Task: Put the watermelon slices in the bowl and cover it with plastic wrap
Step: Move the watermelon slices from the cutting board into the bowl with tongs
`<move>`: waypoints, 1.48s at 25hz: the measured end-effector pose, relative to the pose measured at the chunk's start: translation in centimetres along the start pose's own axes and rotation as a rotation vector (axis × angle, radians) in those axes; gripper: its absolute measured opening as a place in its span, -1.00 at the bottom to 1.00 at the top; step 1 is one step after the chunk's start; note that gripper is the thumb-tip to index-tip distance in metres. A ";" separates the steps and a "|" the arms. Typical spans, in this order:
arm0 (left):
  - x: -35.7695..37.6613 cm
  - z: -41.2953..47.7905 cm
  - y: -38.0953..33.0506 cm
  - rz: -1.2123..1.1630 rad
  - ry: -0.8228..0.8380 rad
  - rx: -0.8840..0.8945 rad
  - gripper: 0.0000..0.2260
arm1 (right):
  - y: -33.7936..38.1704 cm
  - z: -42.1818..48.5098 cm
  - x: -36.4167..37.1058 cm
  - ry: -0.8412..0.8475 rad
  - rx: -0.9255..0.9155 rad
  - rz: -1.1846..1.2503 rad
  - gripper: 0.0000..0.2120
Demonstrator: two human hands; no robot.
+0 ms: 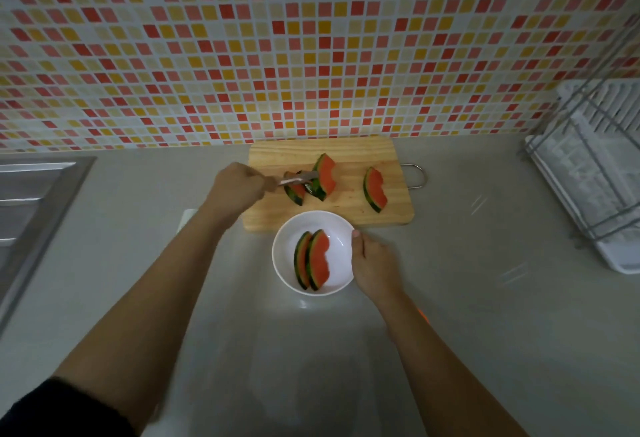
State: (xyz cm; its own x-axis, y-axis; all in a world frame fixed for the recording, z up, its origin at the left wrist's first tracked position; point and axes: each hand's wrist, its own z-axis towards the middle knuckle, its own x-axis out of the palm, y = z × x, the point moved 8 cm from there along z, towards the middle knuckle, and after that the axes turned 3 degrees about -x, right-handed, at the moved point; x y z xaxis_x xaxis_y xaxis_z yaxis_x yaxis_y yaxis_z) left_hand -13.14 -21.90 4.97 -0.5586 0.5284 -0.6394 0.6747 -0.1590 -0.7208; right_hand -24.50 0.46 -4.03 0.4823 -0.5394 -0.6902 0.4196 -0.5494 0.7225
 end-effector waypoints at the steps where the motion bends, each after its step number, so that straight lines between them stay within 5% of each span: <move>1: -0.9 -1.3 0.8 -0.011 0.017 -0.015 -0.80 | -0.1 0.0 0.1 0.000 0.006 0.000 -0.56; 6: 0.3 -8.2 3.5 0.235 0.123 0.101 -0.75 | -0.3 0.1 0.2 0.010 0.021 -0.018 -0.54; 13: 5.3 -11.2 2.1 0.660 0.023 0.261 -0.64 | -0.2 0.2 0.3 0.033 0.032 -0.011 -0.52; 19: -0.1 -6.9 -0.7 0.405 -0.050 0.199 -0.52 | -0.2 0.2 0.2 0.021 0.038 -0.012 -0.53; 24: 6.0 -0.7 -3.3 0.065 0.197 0.055 -0.70 | 0.2 0.1 0.1 0.019 0.022 -0.029 -0.55; 30: 13.7 3.1 -4.5 0.251 0.276 0.058 -0.73 | -0.2 0.2 -0.2 0.021 0.014 -0.036 -0.60; 37: 14.0 3.9 -4.5 0.242 0.194 0.036 -0.70 | -0.3 0.2 0.2 0.032 0.020 -0.015 -0.58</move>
State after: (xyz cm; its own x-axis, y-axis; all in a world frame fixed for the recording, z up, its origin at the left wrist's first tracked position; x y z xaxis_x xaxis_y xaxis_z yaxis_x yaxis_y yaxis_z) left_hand -25.88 -17.05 -1.81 -0.2786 0.6206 -0.7330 0.7574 -0.3273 -0.5650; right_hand -24.70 0.39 -4.36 0.5009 -0.5106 -0.6988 0.4115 -0.5698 0.7113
